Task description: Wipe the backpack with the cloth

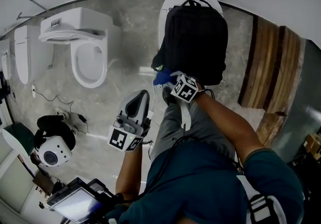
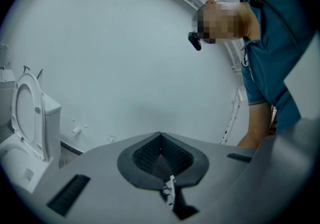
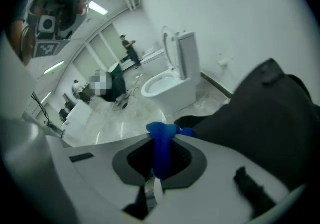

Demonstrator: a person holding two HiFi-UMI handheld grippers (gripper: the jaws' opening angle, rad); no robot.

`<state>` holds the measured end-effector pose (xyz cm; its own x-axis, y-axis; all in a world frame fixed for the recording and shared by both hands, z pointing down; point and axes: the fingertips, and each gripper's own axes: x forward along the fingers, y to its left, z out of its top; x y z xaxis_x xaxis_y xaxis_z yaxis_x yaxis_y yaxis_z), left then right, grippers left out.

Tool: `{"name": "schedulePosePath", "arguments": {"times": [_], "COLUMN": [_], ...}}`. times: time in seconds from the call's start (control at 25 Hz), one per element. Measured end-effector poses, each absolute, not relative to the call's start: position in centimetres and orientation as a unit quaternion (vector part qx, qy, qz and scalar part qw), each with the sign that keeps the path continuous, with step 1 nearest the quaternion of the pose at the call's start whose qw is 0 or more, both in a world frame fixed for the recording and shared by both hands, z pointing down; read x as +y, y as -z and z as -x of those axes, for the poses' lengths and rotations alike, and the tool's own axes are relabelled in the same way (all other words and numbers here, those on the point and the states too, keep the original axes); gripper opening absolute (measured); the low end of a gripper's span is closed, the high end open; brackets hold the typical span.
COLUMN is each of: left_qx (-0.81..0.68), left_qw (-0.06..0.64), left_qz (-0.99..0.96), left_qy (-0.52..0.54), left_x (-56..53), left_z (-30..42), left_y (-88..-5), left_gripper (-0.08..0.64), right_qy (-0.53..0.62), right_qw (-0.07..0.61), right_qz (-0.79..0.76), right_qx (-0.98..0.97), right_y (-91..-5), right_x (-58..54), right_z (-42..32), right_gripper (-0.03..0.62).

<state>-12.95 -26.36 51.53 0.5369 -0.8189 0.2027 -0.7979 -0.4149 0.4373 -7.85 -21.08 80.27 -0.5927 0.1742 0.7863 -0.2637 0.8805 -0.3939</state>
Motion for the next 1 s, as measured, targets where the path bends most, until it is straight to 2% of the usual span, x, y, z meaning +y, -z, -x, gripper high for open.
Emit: {"name": "schedulePosePath", "arguments": {"times": [0.24,0.4,0.56,0.76,1.0], "left_qx": [-0.479,-0.471,-0.461,-0.458,-0.465], "left_qw": [0.244,0.244,0.247,0.247,0.249], "left_qz": [-0.843,-0.848,-0.853,-0.854,-0.85], "left_qy": [0.012,0.008,0.004,0.002,0.001], "left_x": [-27.0,-27.5,-27.9,-28.4,-29.1], "left_z": [13.9,13.2,11.9,11.0,10.9], "left_y": [-51.8,-51.7,-51.8,-51.9,-51.9], "left_gripper": [0.003,0.003,0.003,0.003,0.003], "right_qy": [-0.347,-0.369,-0.387,-0.372,-0.323], "right_qw": [0.36,0.321,0.26,0.213,0.282], "right_qz": [-0.249,-0.383,-0.483,-0.538,-0.489], "right_qx": [-0.829,-0.783,-0.741,-0.725,-0.76], "right_y": [-79.8,-79.9,-79.4,-78.8,-78.2], "right_x": [-23.6,-26.2,-30.7,-39.3,-50.0], "right_z": [-4.1,-12.8,-18.4,-20.8,-16.2], "right_gripper": [0.023,0.023,0.023,0.024,0.023]}}
